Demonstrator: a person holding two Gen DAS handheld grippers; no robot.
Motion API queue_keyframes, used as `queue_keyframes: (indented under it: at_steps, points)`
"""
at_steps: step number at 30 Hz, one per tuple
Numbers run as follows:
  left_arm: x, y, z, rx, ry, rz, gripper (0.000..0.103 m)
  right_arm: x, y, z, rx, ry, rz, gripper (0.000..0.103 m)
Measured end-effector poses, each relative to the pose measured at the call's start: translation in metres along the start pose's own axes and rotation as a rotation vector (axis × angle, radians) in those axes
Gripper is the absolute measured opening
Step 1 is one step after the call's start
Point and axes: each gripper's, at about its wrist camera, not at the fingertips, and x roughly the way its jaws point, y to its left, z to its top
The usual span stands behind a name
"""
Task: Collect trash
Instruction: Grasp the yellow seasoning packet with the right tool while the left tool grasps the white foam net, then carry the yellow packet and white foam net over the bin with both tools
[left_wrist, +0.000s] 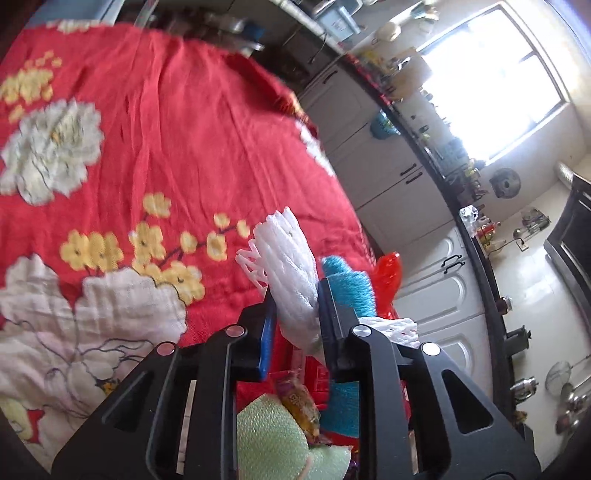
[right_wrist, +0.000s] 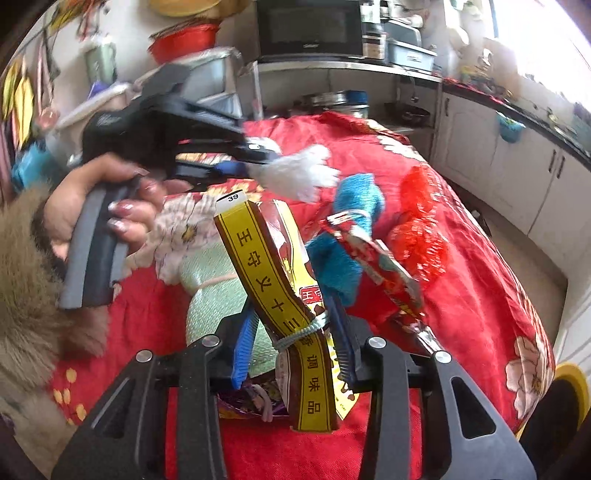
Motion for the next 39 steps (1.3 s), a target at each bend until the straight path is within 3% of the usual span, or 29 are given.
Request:
queue_keyframes:
  at_steps: [13,20,39]
  points:
    - [-0.038,-0.065,-0.019,0.260,-0.126,0.057,0.015,-0.044,-0.046,-0.011,0.198,-0.118,-0.100,0.036]
    - [-0.028,-0.107,-0.044,0.402,-0.112,0.027,0.015,-0.074,-0.071,-0.022,0.261,-0.155,-0.212,0.036]
    - [0.010,-0.199,-0.103,0.629,-0.053,-0.078,0.015,-0.153,-0.128,-0.069,0.429,-0.243,-0.434,0.036]
